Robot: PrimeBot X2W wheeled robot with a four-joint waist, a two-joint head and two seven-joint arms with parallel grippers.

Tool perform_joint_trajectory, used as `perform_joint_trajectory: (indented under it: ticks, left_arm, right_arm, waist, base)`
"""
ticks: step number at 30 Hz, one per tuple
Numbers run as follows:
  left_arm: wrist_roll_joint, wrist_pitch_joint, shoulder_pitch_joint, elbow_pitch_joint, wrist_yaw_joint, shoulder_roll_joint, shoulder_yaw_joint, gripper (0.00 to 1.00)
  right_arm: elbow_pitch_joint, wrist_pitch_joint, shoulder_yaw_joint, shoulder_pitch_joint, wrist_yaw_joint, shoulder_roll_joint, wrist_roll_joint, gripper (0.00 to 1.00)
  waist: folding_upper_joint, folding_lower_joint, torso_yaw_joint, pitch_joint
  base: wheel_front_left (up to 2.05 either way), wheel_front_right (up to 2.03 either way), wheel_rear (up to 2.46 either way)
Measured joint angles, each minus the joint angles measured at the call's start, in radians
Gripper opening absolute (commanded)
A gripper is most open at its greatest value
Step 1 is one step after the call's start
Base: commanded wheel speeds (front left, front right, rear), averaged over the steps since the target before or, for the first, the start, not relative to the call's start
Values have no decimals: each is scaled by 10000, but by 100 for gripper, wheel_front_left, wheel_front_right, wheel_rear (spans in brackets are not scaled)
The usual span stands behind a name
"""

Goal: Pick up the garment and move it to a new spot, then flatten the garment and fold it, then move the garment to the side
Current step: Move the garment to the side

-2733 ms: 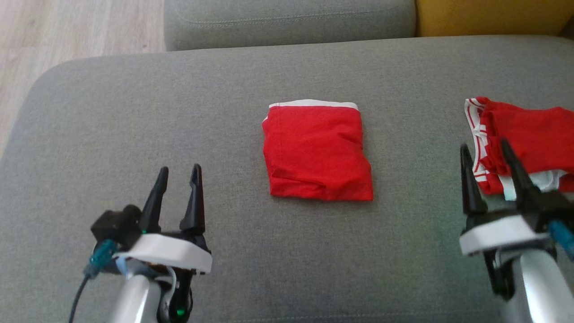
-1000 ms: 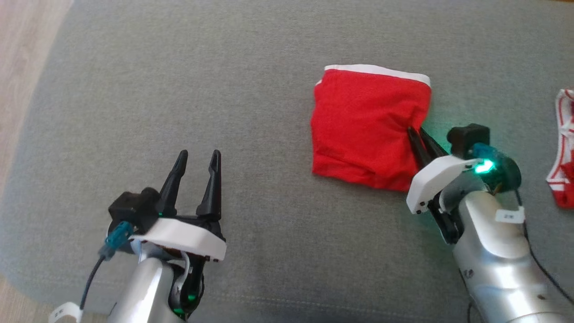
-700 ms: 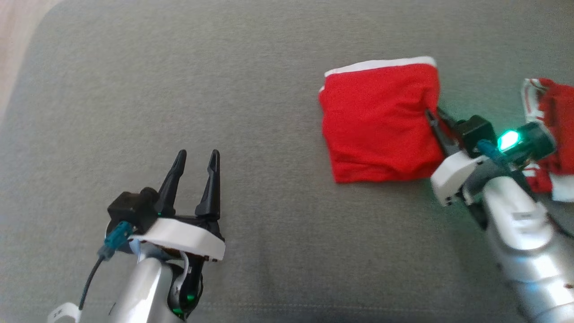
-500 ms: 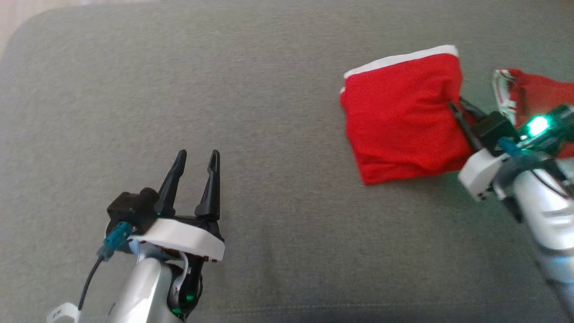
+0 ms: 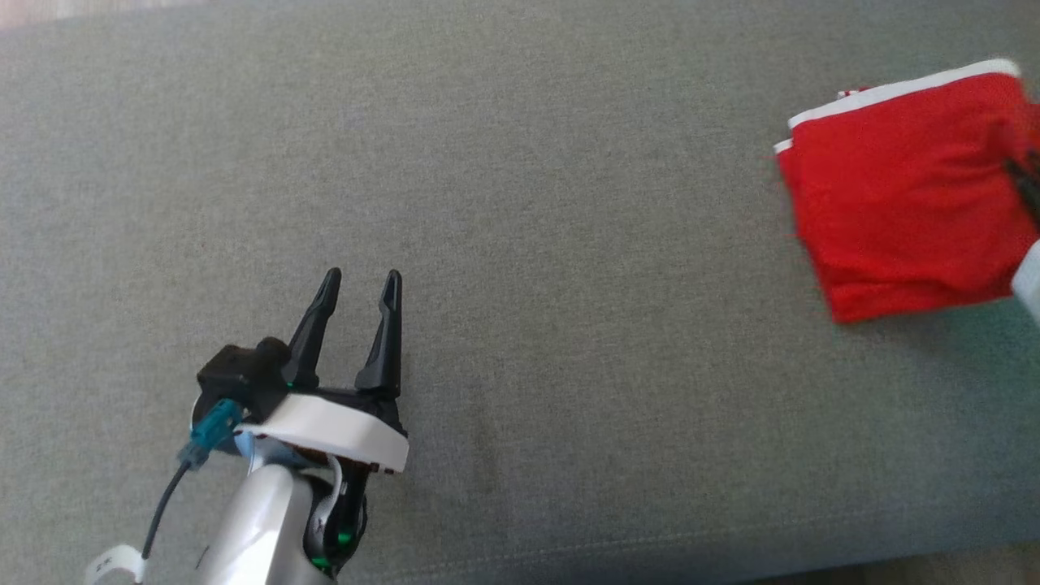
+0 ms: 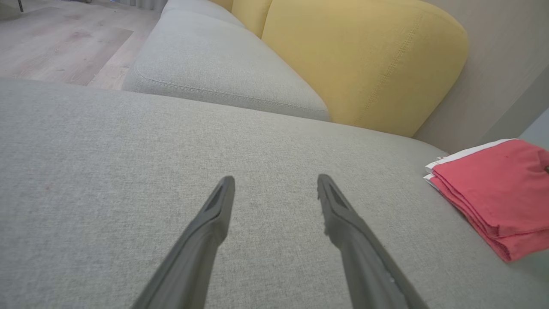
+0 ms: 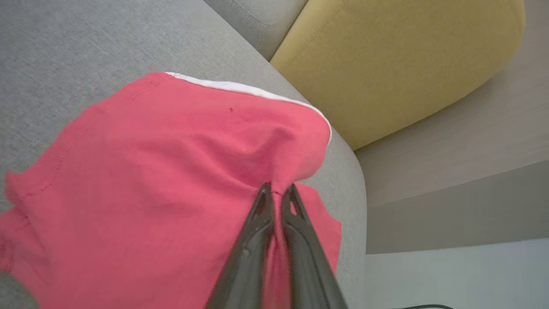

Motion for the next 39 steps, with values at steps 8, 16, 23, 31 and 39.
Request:
perform_joint_trajectory:
  ticks: [8, 16, 23, 31, 39]
  left_arm:
    - [17, 0, -177, 2, -75, -2, 21, 100]
    - [17, 0, -192, 2, -86, -2, 178, 100]
    - [15, 0, -421, 8, -88, -2, 169, 100]
    - [-6, 0, -427, 155, -104, -2, 219, 100]
    - [-27, 0, -422, 267, -98, -2, 236, 100]
  right_arm:
    - [132, 909, -1636, -3, 0, -6, 61, 0]
    - [-163, 2105, -3764, 858, 0, 840, -564, 0]
    - [-756, 2811, -4955, 1366, 0, 1515, -995, 9]
    - [-1425, 3428, -5753, 1907, 0, 2171, -1022, 100]
    - [-2209, 3476, -5965, 1871, 0, 2420, -1444, 100]
  waist:
    - [0, 0, 146, 238]
    - [0, 1, 281, 546]
    - [0, 0, 327, 729]
    - [0, 0, 344, 627]
    - [0, 0, 335, 139]
  base:
    - [0, 0, 0]
    - [0, 0, 0]
    - [0, 0, 0]
    - [0, 0, 0]
    - [0, 0, 0]
